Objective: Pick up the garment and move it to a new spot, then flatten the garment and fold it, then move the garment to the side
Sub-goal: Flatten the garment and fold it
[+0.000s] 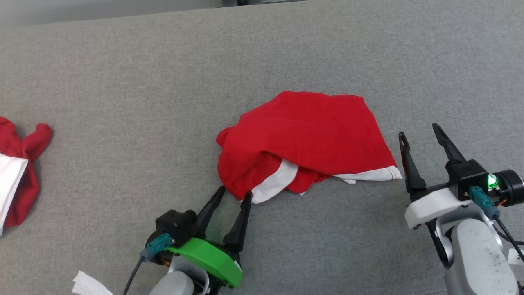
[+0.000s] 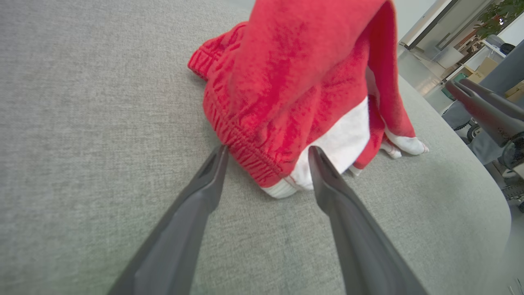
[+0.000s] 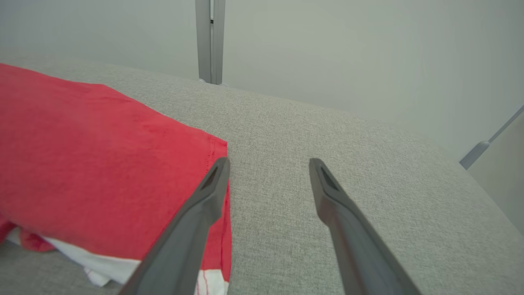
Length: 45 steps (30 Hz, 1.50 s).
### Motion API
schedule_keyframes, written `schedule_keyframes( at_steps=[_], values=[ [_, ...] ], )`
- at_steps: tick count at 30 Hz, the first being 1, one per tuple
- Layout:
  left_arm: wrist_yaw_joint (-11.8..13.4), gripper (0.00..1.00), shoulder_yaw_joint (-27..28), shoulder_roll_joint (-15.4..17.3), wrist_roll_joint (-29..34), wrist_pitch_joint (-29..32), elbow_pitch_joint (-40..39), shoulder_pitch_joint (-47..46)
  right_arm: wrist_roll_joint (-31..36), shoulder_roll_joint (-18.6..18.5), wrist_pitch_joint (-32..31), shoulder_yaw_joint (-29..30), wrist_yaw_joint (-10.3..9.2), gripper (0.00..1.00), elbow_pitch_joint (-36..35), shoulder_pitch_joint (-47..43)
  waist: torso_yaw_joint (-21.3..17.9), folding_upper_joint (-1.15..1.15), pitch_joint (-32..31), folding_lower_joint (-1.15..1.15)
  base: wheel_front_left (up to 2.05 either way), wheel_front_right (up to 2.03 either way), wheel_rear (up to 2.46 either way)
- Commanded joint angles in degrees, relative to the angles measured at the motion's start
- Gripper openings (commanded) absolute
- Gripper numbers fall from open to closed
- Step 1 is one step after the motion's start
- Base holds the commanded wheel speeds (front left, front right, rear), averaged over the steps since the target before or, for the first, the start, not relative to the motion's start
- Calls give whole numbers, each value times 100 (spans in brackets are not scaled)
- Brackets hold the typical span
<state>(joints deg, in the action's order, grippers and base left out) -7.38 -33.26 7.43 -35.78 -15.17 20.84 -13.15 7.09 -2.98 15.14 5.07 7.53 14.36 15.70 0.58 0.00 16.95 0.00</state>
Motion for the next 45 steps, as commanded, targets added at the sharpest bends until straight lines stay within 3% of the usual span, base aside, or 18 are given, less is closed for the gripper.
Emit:
schedule_keyframes(
  at_steps=[1, 2, 3, 4, 9, 13, 21, 22, 23, 24, 34, 45],
  values=[
    [-14, 100, 7, 40, -57, 2, 46, -143, 28, -5, 1, -16, -8, 100, -11, 22, -23, 0, 24, 0, 0, 0, 0],
    [-14, 80, -1, 32, -100, 2, 85, -174, 28, -3, 1, -37, -8, 100, -10, 21, -32, 0, 33, 0, 0, 0, 0],
    [-14, 23, -11, 31, -113, 2, 95, -211, 31, -2, 1, -52, -8, 100, -6, 16, -39, 0, 36, 0, 0, 0, 0],
    [-14, 0, -18, 38, -125, 2, 104, -245, 35, -1, 1, -68, -8, 100, 0, 4, -45, 0, 32, 0, 0, 0, 0],
    [-14, 0, 92, 107, -85, 2, 55, -310, -77, 0, 1, -98, -8, 100, 48, -73, -10, 0, -40, 0, 0, 0, 0],
    [-14, 0, 557, 168, 202, 2, -202, -261, -205, 0, 2, -76, -8, 100, 89, -150, 146, 0, -164, 0, 0, 0, 0],
    [-14, 0, 922, 545, 868, 2, -128, -46, -476, -1, 1, -224, -8, 100, 209, -229, 372, 0, -339, 0, 0, 0, 0],
    [-14, 31, 960, 570, 925, 2, -16, -29, -517, -2, 1, -254, -8, 100, 224, -242, 381, 0, -347, 0, 0, 0, 0],
    [-14, 85, 1000, 576, 988, 1, 69, -35, -555, -2, 1, -291, -8, 100, 248, -262, 385, 0, -355, 0, 0, 0, 0],
    [-14, 100, 1046, 570, 1030, 2, 155, -35, -586, -1, 1, -321, -8, 100, 260, -276, 386, 0, -360, 0, 0, 0, 0],
    [-14, 100, 1887, 41, 1608, 2, 378, 227, -944, -1, 1, -913, -8, 100, 526, -508, 336, 0, -430, 0, 0, 0, 0],
    [-14, 100, 1982, -174, 1894, 2, 25, 260, -1495, -3, 1, -1340, -8, 100, 1236, -169, 497, 0, -290, 0, 0, 0, 0]
  ],
)
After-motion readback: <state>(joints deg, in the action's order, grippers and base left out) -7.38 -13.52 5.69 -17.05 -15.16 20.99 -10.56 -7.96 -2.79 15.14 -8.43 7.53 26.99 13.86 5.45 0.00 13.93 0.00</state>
